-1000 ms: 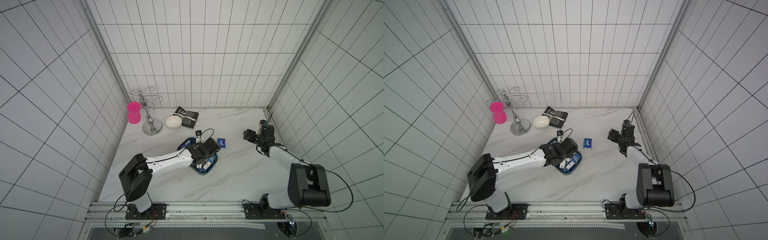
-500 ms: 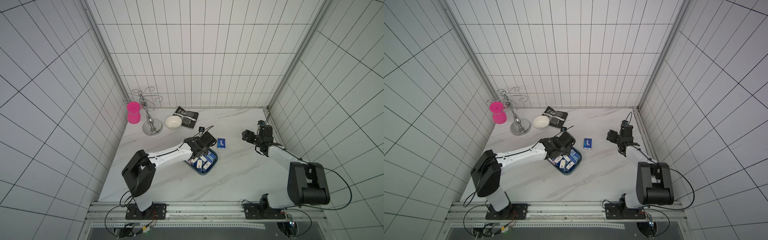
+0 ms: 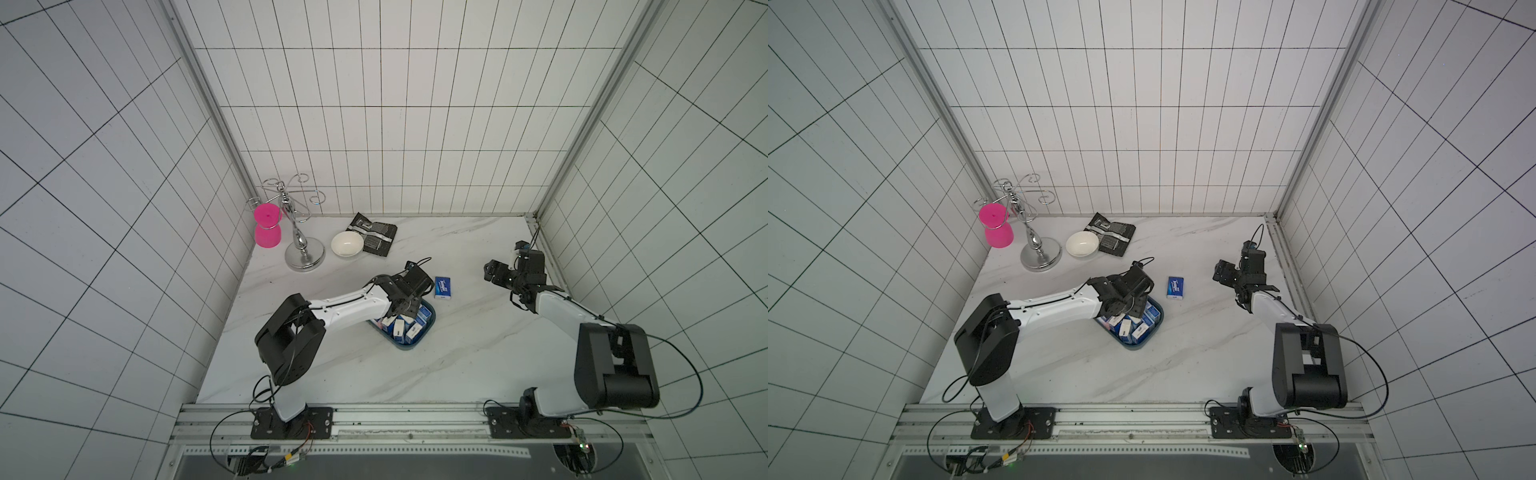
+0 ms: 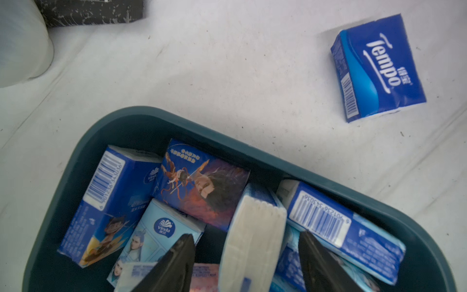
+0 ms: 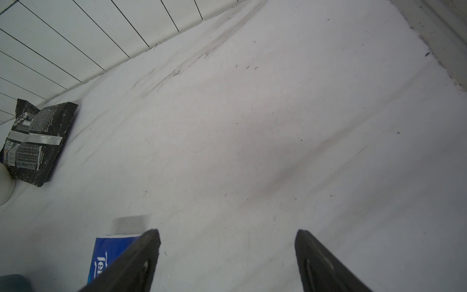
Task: Take the pocket tissues out of the storage box
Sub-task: Pick up the pocket tissues from the storage box.
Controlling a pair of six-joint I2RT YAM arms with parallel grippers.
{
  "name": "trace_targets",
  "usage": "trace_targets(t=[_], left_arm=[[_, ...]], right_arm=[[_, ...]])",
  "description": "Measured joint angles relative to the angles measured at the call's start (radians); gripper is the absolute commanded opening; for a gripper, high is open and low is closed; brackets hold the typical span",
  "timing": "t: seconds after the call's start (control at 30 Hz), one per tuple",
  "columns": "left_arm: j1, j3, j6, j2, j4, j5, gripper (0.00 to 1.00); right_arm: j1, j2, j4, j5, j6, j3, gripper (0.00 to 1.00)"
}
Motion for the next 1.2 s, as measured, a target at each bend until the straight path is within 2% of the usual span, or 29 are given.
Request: trace_targets(t=[0.37, 0.5, 0.67, 0.87, 1.2], left_arm=[[0.003, 0.0, 0.01, 0.009, 0.007, 0.013, 0.39], [0.003, 0.0, 0.011, 0.015, 0.007, 0.019, 0.32], [0.005, 0.0, 0.011, 0.015, 0.01, 0.021, 0.18], [0.011, -0.006, 0.002, -0.008, 0.007, 0.014, 0.14], [0.023, -0.023, -0.018, -0.189, -0.006, -0.021, 0.15]], right_arm=[[0.0, 0.0, 0.0, 0.0, -0.003, 0.0, 0.88], [0.0, 0.0, -0.001, 0.001, -0.004, 0.0, 0.88], [0.006, 0.0, -0.013, 0.008, -0.015, 0.0, 0.87], [0.041, 0.0, -0.053, 0.008, -0.043, 0.005, 0.88], [0.1, 0.0, -0.1, 0.019, -0.087, 0.031, 0.88]])
